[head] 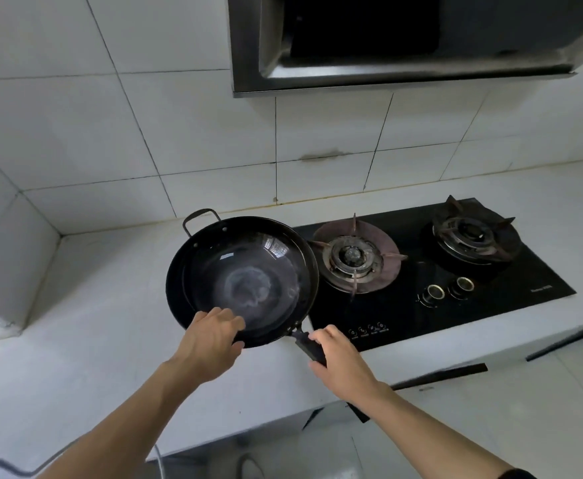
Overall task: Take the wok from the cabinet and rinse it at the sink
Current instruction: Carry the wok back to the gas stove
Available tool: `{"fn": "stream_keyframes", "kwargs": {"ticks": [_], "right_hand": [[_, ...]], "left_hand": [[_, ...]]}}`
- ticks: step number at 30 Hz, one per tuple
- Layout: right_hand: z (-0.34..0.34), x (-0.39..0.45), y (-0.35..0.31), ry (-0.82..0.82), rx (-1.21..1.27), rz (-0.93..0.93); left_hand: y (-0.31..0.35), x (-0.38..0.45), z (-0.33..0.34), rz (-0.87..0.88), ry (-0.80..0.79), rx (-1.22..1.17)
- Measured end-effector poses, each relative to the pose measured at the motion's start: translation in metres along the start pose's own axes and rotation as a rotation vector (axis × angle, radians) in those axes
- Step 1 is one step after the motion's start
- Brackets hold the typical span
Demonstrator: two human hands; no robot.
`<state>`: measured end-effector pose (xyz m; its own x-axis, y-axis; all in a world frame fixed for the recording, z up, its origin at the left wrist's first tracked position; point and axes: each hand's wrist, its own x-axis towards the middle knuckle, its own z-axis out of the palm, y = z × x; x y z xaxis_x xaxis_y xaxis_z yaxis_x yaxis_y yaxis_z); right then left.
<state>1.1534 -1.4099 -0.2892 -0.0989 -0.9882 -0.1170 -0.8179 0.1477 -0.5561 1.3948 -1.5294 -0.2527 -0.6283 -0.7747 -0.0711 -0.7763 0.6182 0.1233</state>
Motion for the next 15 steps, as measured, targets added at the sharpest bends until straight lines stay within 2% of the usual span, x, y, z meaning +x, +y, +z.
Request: {"fn": "stream_keyframes", "kwargs": {"ticks": [7, 15], "right_hand": [[0.014, -0.018, -0.019, 0.000, 0.135, -0.025], [0.018, -0.016, -0.044, 0.033, 0.182, 0.100]], "left_hand": [[0.015, -0.029, 0.005, -0.094, -0.093, 0.058], [0.002, -0.034, 0.001, -0.098, -0.107, 0.048]]}}
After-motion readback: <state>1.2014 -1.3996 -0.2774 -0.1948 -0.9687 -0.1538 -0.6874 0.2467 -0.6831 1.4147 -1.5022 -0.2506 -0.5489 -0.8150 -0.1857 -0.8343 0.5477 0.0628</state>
